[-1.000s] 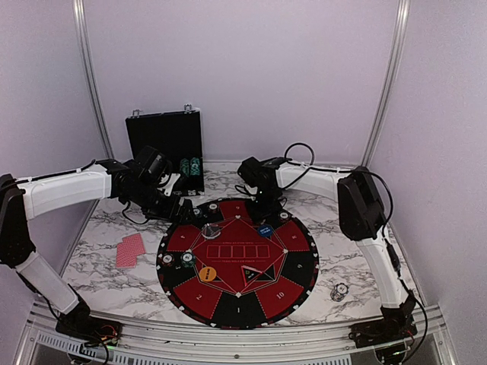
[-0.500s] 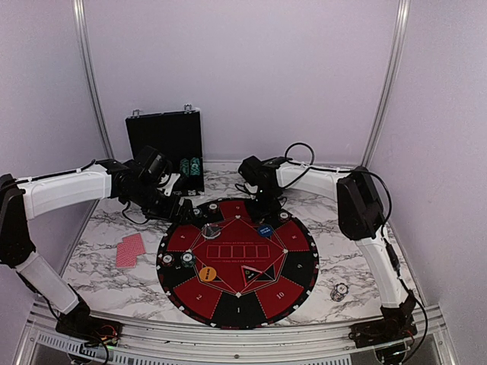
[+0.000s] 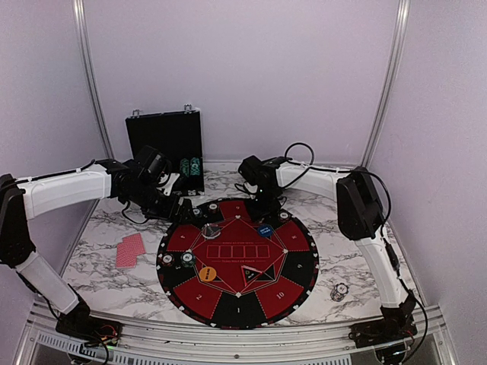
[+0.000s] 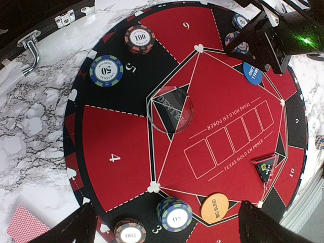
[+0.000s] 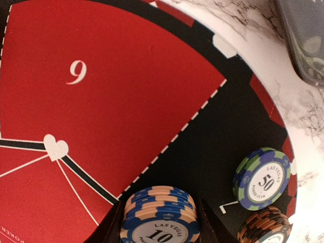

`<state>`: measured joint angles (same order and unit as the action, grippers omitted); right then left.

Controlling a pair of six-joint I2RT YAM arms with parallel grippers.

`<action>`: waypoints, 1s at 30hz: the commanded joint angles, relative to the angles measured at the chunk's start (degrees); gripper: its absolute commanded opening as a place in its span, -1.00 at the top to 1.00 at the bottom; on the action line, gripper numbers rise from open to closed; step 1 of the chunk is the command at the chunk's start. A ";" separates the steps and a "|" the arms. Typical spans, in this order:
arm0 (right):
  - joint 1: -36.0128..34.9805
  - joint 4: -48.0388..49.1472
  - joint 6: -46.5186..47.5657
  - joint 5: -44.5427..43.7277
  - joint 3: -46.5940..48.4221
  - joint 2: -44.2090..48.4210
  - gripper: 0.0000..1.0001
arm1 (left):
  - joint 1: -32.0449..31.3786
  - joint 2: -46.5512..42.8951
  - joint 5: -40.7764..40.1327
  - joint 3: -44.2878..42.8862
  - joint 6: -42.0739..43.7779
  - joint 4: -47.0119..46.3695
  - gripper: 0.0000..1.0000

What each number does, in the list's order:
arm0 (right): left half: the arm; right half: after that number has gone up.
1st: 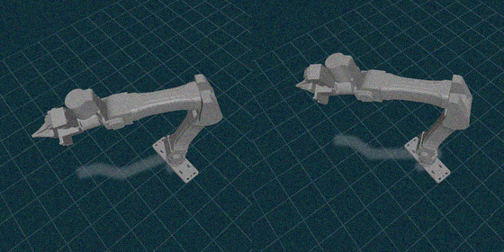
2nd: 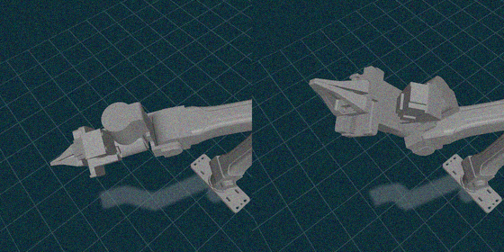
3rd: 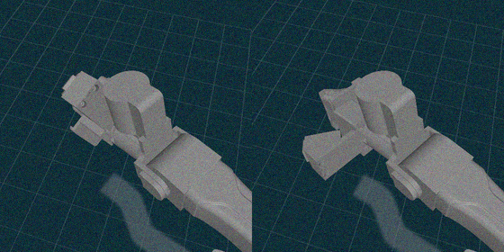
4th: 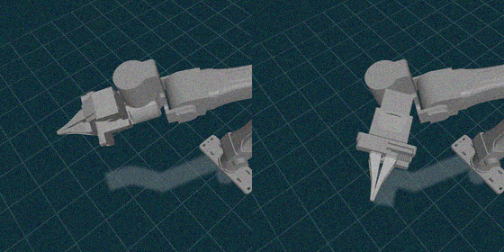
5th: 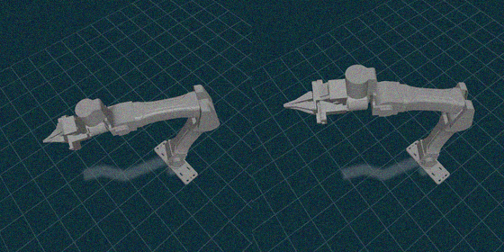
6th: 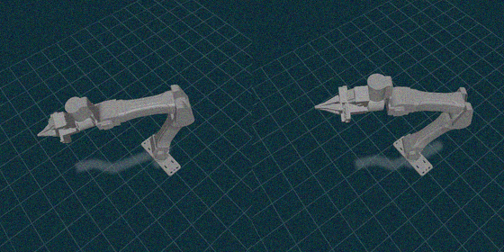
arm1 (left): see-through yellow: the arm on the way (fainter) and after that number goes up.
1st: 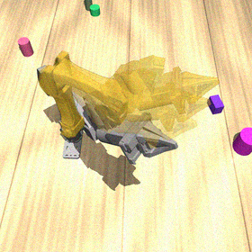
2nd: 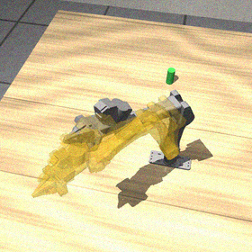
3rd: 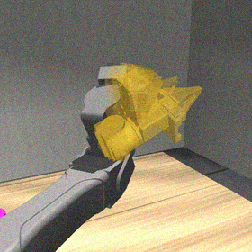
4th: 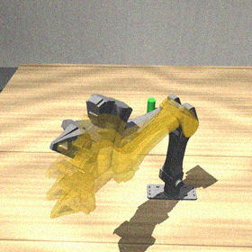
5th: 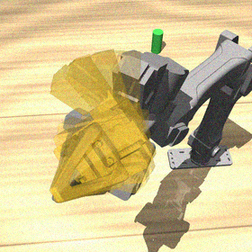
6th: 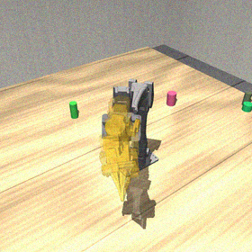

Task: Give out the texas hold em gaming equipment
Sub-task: Place the poker chips pile in the small blind area.

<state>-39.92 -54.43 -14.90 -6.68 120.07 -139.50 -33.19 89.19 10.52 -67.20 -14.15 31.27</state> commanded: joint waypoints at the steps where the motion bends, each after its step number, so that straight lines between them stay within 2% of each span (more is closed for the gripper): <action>1: 0.78 0.90 0.48 -0.81 0.69 -2.14 0.24 | 0.49 -0.55 0.74 0.62 -0.33 -0.70 -0.98; 15: 0.84 0.25 0.57 -1.11 1.24 -0.54 0.06 | 0.67 -0.60 0.84 0.62 -0.31 -0.70 -0.98; 30: 0.85 -2.28 0.59 -2.16 3.59 2.68 0.03 | 0.67 -0.51 0.82 0.67 -0.34 -0.68 -0.98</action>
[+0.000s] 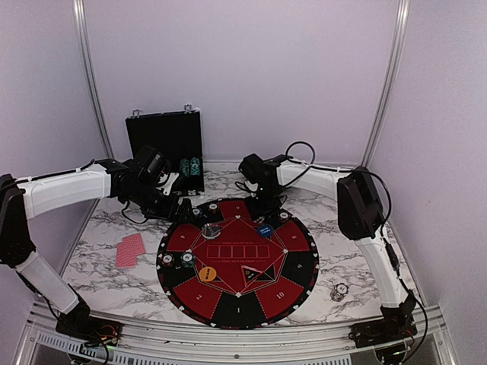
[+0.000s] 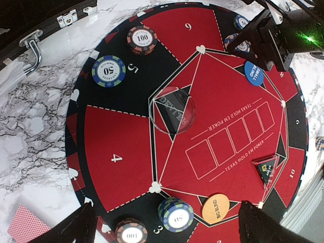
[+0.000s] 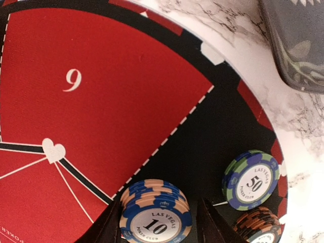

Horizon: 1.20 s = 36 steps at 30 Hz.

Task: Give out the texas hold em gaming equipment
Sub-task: Place the poker chips pile in the small blind area, then pick up the pile of poker chips from the pile of poker chips.

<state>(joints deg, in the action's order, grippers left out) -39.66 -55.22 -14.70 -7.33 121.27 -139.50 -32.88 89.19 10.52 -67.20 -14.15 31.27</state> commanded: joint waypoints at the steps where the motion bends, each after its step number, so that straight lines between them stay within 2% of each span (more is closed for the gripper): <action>1: 0.59 -1.67 0.38 -1.62 2.48 3.11 0.03 | 0.36 -0.45 0.84 0.68 -0.33 -0.68 -0.98; 16: -1.23 -3.16 -0.07 -1.62 0.47 11.43 0.00 | 0.36 -0.09 1.17 0.76 -0.29 -0.69 -0.98; 36: -2.74 2.38 -8.64 -2.35 -38.91 42.11 0.00 | 0.36 0.37 1.51 0.86 -0.59 -1.23 -0.98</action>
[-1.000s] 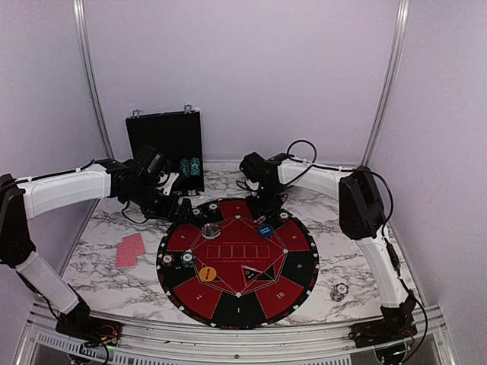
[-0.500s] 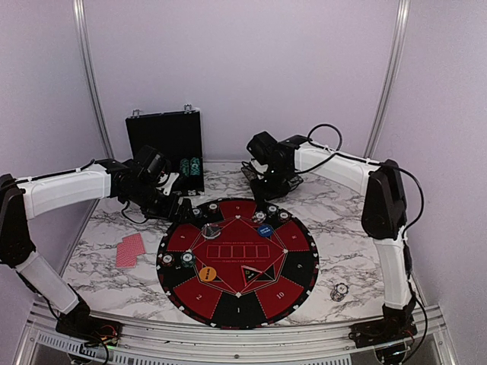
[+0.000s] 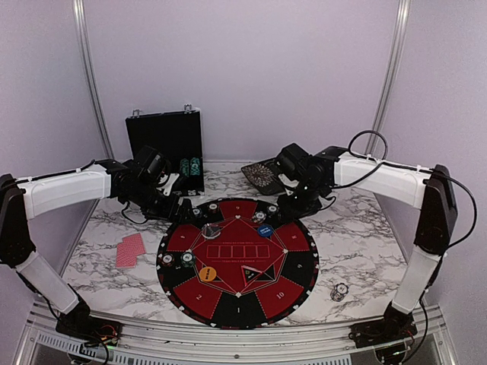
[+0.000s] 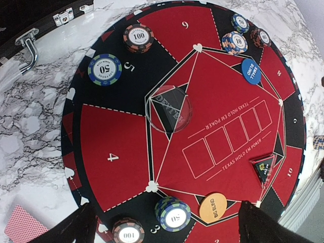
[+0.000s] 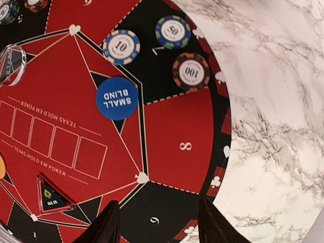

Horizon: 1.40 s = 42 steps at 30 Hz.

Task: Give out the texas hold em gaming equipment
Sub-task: Pick up the pile of poker chips from the pile of poker chips.

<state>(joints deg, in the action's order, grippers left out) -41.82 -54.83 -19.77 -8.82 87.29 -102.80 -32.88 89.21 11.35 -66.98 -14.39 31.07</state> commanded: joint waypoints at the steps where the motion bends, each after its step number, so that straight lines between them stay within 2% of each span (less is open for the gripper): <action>1: -0.70 2.28 -4.08 -0.84 -6.58 6.66 0.00 | 0.36 0.42 0.61 0.75 -0.33 -1.09 -0.98; 16: -0.73 -0.23 -11.09 1.04 -23.47 21.45 -0.03 | 0.36 1.32 0.05 0.91 -0.45 -1.89 -0.98; 24: -2.21 -2.92 -15.94 3.46 -32.47 29.08 -0.13 | 0.36 1.62 0.35 0.81 -0.83 -2.41 -0.98; 30: -5.07 -5.99 -20.54 3.11 -36.12 31.82 -0.24 | 0.36 1.89 0.75 0.71 -0.90 -2.60 -0.98; 42: -5.60 -7.19 -25.19 4.54 -43.26 37.35 -0.25 | 0.36 1.92 1.61 0.80 -1.17 -2.89 -0.98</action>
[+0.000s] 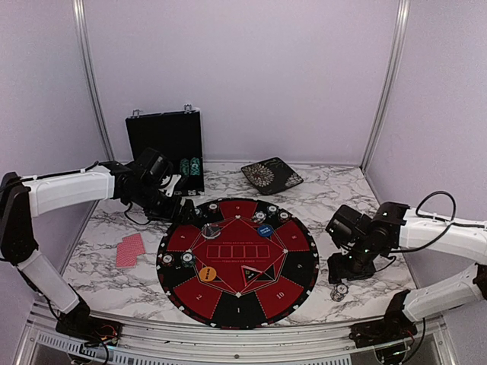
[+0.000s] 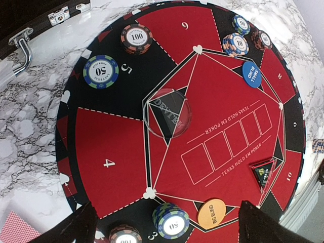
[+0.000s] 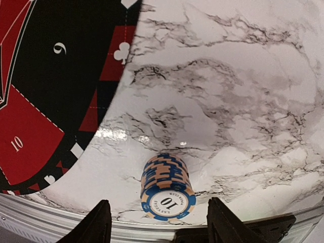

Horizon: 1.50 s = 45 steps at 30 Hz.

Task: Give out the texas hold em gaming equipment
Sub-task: Pick up the pile of poker chips from the pile of poker chips.

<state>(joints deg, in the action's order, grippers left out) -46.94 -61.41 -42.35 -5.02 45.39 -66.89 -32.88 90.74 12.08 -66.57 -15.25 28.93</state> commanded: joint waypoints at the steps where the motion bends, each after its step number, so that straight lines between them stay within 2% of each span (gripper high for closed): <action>1: -0.50 -0.30 -2.72 0.99 -1.79 1.71 -0.25 | 0.36 0.39 0.96 0.41 -0.31 -0.72 -0.98; 19: -0.55 6.26 -3.12 2.42 -6.86 0.04 -0.26 | 0.36 0.84 0.97 0.56 -0.44 -0.72 -0.98; 32: -0.53 7.16 -3.24 2.14 -7.86 -1.14 -0.06 | 0.36 0.80 0.97 0.56 -0.42 -0.72 -0.98; 45: -0.53 7.47 -3.07 2.19 -8.13 -1.26 0.03 | 0.36 0.84 1.06 0.66 -0.49 -0.75 -0.98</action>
<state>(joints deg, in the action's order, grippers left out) -47.05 -54.89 -45.01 -2.59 36.75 -68.14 -32.88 90.76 12.60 -66.57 -15.49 28.53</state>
